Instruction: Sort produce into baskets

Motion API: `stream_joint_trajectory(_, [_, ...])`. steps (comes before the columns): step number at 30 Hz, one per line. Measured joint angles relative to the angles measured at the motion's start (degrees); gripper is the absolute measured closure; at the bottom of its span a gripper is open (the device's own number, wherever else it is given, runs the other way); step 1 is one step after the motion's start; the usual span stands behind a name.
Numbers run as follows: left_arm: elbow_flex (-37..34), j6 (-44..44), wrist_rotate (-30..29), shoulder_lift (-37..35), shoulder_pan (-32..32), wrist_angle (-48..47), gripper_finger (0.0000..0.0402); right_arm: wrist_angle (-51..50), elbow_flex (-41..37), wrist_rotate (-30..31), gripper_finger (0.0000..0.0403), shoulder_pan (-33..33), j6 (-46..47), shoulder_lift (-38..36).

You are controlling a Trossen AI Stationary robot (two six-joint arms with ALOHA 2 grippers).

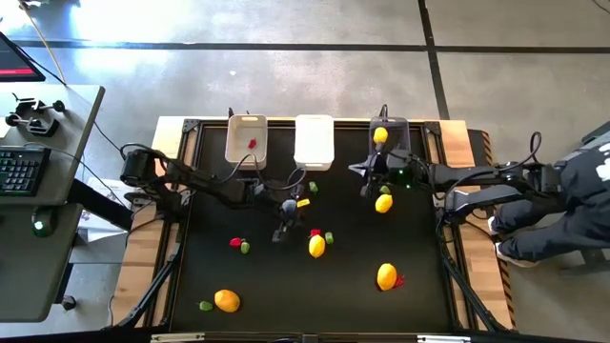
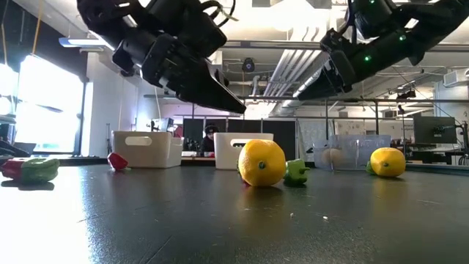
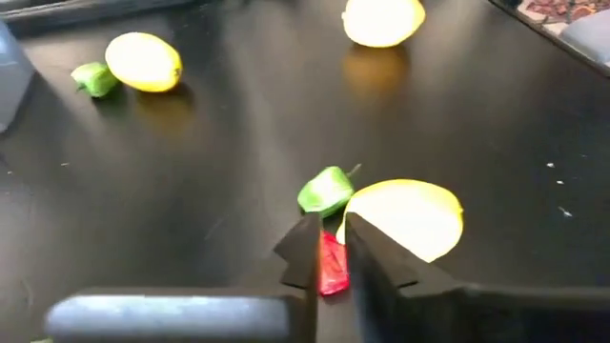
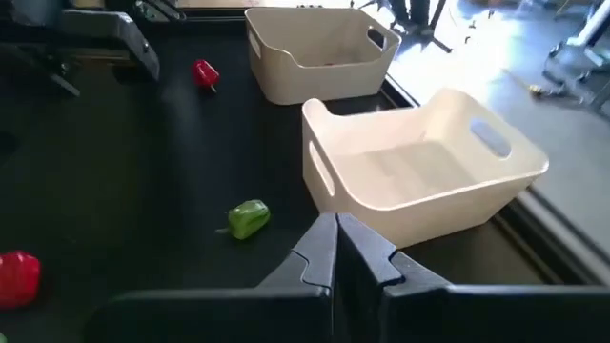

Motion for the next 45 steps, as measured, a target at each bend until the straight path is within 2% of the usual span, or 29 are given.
stream_joint_trajectory(3, [-3.1, -0.2, 0.1, 0.0, 0.9, 8.9, 0.0398, -0.2, 0.0, -0.8, 0.0402, 0.0, 2.7, 0.0])
stream_joint_trajectory(7, [-7.1, -3.4, 1.3, 0.0, 2.3, 19.3, 0.0396, -0.2, 0.0, -2.5, 0.0402, 0.2, 3.7, 0.0])
stream_joint_trajectory(13, [-11.3, -5.9, 1.6, 0.0, 2.2, 27.4, 0.0401, -0.2, -0.1, -4.6, 0.0401, 1.8, 6.1, 1.0])
stream_joint_trajectory(17, [-12.0, -6.3, 1.5, 0.0, 2.3, 27.9, 0.0401, -0.1, -0.1, -3.3, 0.0377, 6.7, 8.0, 1.4])
stream_joint_trajectory(23, [-12.1, -6.3, 1.5, 0.0, 2.3, 27.9, 0.0401, -0.9, -0.1, 2.4, 0.03, 17.3, 13.1, 2.2])
stream_joint_trajectory(28, [-12.1, -8.3, 1.0, 0.0, 2.3, 28.2, 0.0401, -0.1, -0.1, 8.6, 0.0235, 26.0, 15.9, 7.4])
stream_joint_trajectory(32, [-12.1, -8.4, 0.9, 0.0, 2.0, 28.6, 0.0401, 4.5, -0.1, 9.5, 0.0196, 30.5, 17.1, 12.4])
stream_joint_trajectory(37, [-12.1, -8.4, 0.9, 0.0, 2.0, 28.5, 0.0401, 11.0, 0.0, 9.5, 0.017, 33.5, 17.3, 17.4])
stream_joint_trajectory(45, [-12.1, -8.7, 0.7, 0.0, 2.0, 28.5, 0.0401, 14.0, 0.0, 11.3, 0.0167, 33.7, 19.6, 22.7])
